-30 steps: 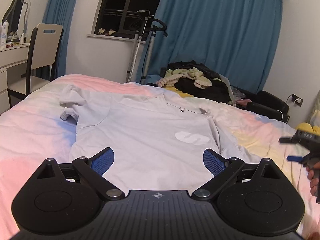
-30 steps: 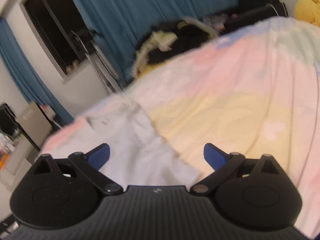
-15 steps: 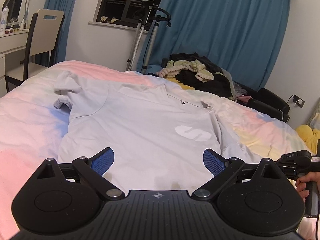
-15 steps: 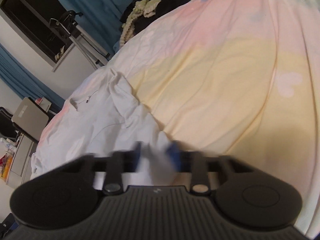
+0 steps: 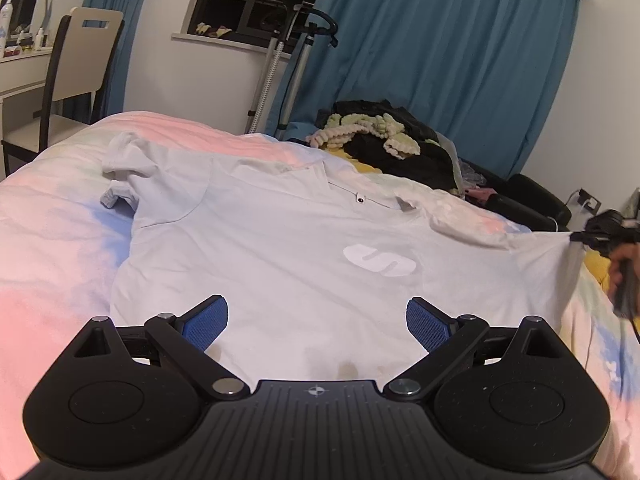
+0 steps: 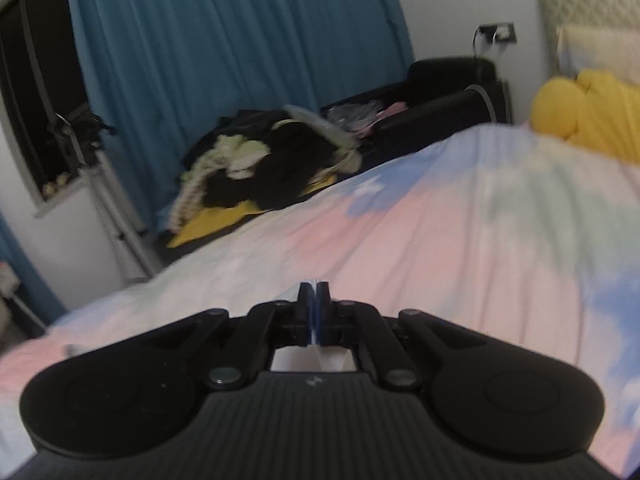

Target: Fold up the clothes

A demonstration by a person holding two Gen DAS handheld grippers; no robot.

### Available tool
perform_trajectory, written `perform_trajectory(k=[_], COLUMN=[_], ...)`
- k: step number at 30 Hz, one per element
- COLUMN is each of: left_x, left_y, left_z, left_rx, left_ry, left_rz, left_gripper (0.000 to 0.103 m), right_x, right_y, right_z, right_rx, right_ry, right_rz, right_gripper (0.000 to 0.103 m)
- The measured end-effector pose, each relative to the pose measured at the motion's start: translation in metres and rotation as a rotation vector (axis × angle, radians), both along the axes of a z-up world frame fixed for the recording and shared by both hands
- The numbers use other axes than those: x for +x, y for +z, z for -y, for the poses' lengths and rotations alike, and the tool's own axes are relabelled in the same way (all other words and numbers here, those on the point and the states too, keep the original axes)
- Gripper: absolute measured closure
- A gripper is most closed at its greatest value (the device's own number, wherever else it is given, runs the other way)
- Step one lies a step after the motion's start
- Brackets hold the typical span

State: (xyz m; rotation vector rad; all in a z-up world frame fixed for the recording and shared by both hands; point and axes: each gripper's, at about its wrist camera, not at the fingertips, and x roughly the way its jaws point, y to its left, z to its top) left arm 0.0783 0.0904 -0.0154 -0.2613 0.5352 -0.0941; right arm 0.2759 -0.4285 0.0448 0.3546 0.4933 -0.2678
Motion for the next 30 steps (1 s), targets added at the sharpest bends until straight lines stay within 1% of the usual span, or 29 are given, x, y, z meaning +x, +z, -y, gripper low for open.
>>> perform_trajectory(k=[3,5,6,7,9,10,11,12,13,17,18,19,21,24,25,28,29,30], left_x=[0.006,0.013,0.017,0.021,0.029,0.032,0.035,0.035,0.035,0.030,0.027,0.024,0.017,0.004,0.000,-0.013,-0.017,-0.022], left_y=[-0.004,-0.010,-0.014,-0.017,-0.023,-0.025,-0.026,-0.027,-0.028,-0.026,-0.024,-0.022,-0.017,-0.011,-0.009,-0.003,-0.001,0.001], left_z=[0.005,0.008,0.009,0.010,0.010,0.008,0.007,0.005,0.003,-0.008,-0.011,-0.013,-0.015,-0.019,-0.020,-0.026,-0.029,-0.034], left_rx=[0.027,0.054,0.066,0.071,0.071,0.070,0.069,0.069,0.068,0.033,0.023,0.021,0.014,0.013,0.016,0.052,0.066,0.068], left_ry=[-0.016,-0.015,-0.013,-0.013,-0.013,-0.015,-0.017,-0.018,-0.016,-0.006,-0.004,-0.003,-0.003,0.002,0.003,0.003,0.004,0.007], left_rz=[-0.005,-0.014,-0.022,-0.029,-0.043,-0.050,-0.056,-0.057,-0.061,-0.073,-0.074,-0.079,-0.090,-0.101,-0.106,-0.121,-0.133,-0.147], left_gripper=[0.006,0.006,0.006,0.006,0.006,0.006,0.006,0.006,0.006,0.006,0.006,0.006,0.006,0.006,0.006,0.006,0.006,0.006], right_x=[0.030,0.044,0.047,0.047,0.043,0.037,0.031,0.020,0.008,-0.047,-0.064,-0.080,-0.111,-0.150,-0.162,-0.191,-0.199,-0.208], right_y=[-0.031,-0.059,-0.074,-0.088,-0.110,-0.117,-0.121,-0.120,-0.117,-0.099,-0.094,-0.088,-0.076,-0.066,-0.062,-0.047,-0.040,-0.032], right_z=[0.015,0.017,0.016,0.014,0.011,0.010,0.010,0.009,0.008,-0.001,-0.006,-0.014,-0.033,-0.065,-0.076,-0.111,-0.123,-0.135], right_rx=[-0.036,-0.048,-0.047,-0.041,-0.019,-0.011,-0.003,0.007,0.019,0.091,0.120,0.140,0.168,0.213,0.214,0.199,0.177,0.124], right_ry=[0.001,0.020,0.028,0.034,0.049,0.055,0.057,0.054,0.050,0.055,0.074,0.107,0.189,0.330,0.379,0.545,0.588,0.630], right_rz=[-0.059,-0.075,-0.074,-0.069,-0.063,-0.060,-0.057,-0.046,-0.028,0.029,0.039,0.028,-0.022,-0.143,-0.178,-0.222,-0.231,-0.237], right_gripper=[0.101,0.100,0.099,0.096,0.095,0.090,0.074,0.065,0.052,0.052,0.052,0.052,0.052,0.052,0.052,0.051,0.051,0.050])
